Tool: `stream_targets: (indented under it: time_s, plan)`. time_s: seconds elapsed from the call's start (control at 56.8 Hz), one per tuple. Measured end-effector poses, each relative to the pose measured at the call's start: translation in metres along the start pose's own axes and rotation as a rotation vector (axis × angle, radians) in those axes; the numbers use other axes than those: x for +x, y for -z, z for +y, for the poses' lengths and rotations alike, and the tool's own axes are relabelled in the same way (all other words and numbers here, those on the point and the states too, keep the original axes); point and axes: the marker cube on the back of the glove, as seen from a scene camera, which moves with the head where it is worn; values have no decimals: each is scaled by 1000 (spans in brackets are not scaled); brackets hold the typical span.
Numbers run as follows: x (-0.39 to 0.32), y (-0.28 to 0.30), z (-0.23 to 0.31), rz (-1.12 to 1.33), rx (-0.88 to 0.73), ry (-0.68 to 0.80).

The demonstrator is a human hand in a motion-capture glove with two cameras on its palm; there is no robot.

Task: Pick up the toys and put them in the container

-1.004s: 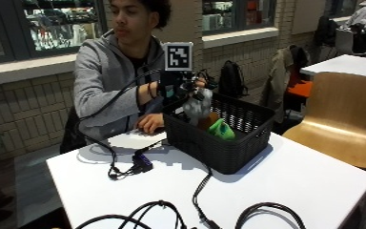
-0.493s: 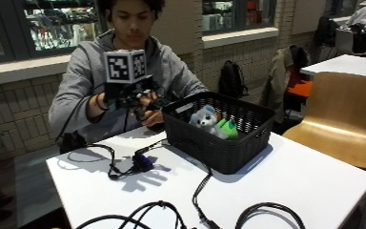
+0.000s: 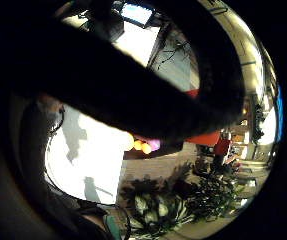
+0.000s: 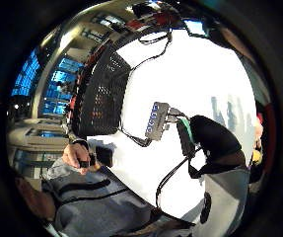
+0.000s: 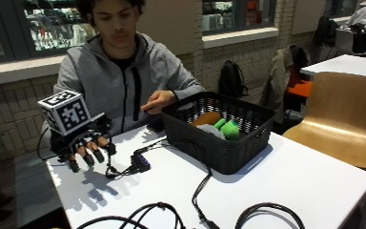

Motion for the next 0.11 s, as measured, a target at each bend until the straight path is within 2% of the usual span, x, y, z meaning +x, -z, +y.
stream_targets:
  time_s: [0.106]
  plan:
    - [4,-10,-1,-11,14,-10]
